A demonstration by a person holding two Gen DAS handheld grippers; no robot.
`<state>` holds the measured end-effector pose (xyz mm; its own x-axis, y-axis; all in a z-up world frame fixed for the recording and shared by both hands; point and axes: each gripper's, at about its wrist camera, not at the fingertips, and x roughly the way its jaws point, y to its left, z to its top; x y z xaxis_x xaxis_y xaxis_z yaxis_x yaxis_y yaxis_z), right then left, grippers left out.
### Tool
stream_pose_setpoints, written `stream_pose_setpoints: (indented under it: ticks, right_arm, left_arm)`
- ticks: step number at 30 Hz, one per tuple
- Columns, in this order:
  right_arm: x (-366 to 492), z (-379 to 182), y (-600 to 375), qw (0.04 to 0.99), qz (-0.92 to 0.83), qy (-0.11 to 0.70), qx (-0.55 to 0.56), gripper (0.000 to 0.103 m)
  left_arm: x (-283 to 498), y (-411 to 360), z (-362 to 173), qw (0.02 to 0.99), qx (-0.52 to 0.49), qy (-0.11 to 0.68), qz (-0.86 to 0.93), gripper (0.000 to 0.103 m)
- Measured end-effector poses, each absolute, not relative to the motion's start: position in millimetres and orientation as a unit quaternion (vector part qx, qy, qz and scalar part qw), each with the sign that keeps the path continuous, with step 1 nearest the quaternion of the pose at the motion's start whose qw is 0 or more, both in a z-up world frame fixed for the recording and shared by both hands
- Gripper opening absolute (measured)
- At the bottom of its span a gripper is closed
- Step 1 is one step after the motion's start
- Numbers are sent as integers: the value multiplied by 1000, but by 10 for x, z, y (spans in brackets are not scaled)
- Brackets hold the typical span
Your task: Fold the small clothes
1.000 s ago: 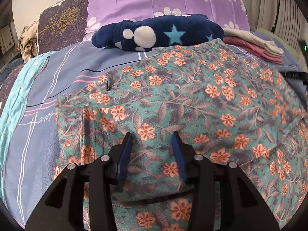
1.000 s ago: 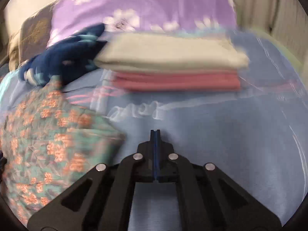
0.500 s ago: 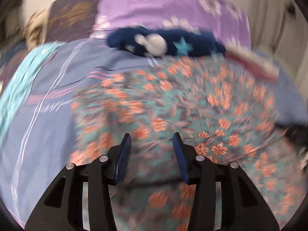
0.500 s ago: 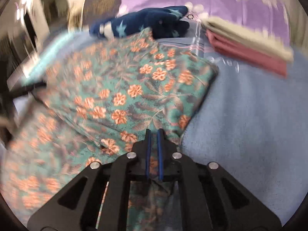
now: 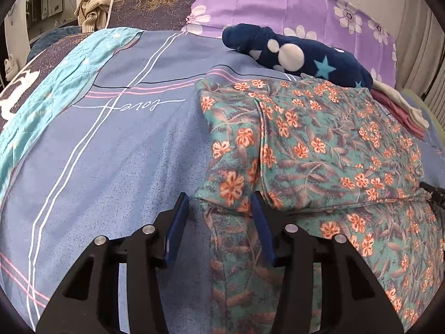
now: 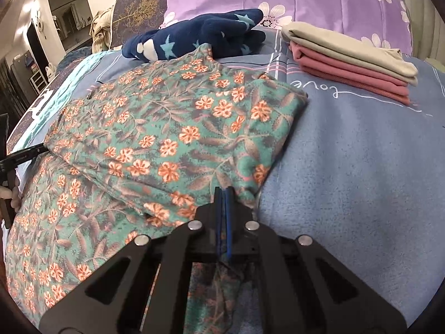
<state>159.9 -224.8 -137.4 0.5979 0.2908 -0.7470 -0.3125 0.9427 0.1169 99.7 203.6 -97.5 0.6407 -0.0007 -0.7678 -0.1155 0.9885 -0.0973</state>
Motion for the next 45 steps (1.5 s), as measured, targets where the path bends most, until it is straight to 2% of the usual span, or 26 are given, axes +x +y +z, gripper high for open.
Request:
stream_pose_setpoints:
  ticks: [4,10,11,12,15,18,20,22,25,28,30,33,35,37,39,41,42,43,44,45]
  right_arm:
    - [1578,-1375,-2237,894,170,414,-17,4]
    - [1593,-1377,-2256,893,173,415,-12,4]
    - [1595,-1376,-2259,893,173,415,-10,4]
    - [1596,-1375,-2258,893,174,415,-9,4]
    - [1587,-1344,-2274,894,173,413,-5,4]
    - [1474,-1166,-2281,891,186,412,33,11]
    - [1390,-1058,-2225,869,247,422,77,11]
    - [1373,-1058,-2153,847,270,447,101,17]
    - [1426,-1243,-2063,815,264,500,125,19]
    - [1473,-1302,-2068,819,249,498,141,19]
    - [1500,-1279,-2066,824,237,491,155,25]
    - [1436,-1207,-1943,844,217,479,109,30]
    - [1339,-1129,-1855,861,196,465,60,35]
    - [1298,-1103,-1826,868,186,459,42,44]
    - [1295,-1137,-1832,868,191,457,42,47]
    - [1349,-1195,-1827,869,189,456,44,47]
    - [1384,-1213,-1799,870,191,451,44,43]
    - [1419,-1233,-1769,870,197,449,42,19]
    - [1448,-1252,-1757,869,199,452,43,11]
    - [1437,-1254,-1783,868,199,452,51,10]
  left_arm:
    - [960,2130,-934,905,-105,413,18,49]
    - [923,2150,-900,907,-98,409,9,47]
    - [941,2137,-904,906,-95,413,7,43]
    - [966,2114,-914,904,-91,418,2,33]
    - [1016,2002,-906,903,-71,424,-5,22]
    - [985,1926,-864,905,-38,424,1,22]
    - [935,1956,-846,906,-32,422,6,22]
    - [878,2007,-833,907,-34,419,11,23]
    - [850,2063,-869,906,-28,423,21,32]
    - [870,2051,-934,903,-14,429,21,37]
    - [910,2009,-942,904,4,426,21,38]
    - [977,1967,-939,904,15,426,24,38]
    - [1006,1945,-936,904,21,426,25,38]
    - [1003,1944,-935,905,21,425,25,38]
    - [1010,1957,-937,905,15,425,22,38]
    - [1034,1970,-936,905,5,424,19,38]
    - [1052,1968,-931,906,1,423,17,38]
    - [1066,1953,-932,907,1,422,16,38]
    - [1075,1937,-929,907,3,420,16,34]
    - [1077,1927,-924,907,5,421,13,22]
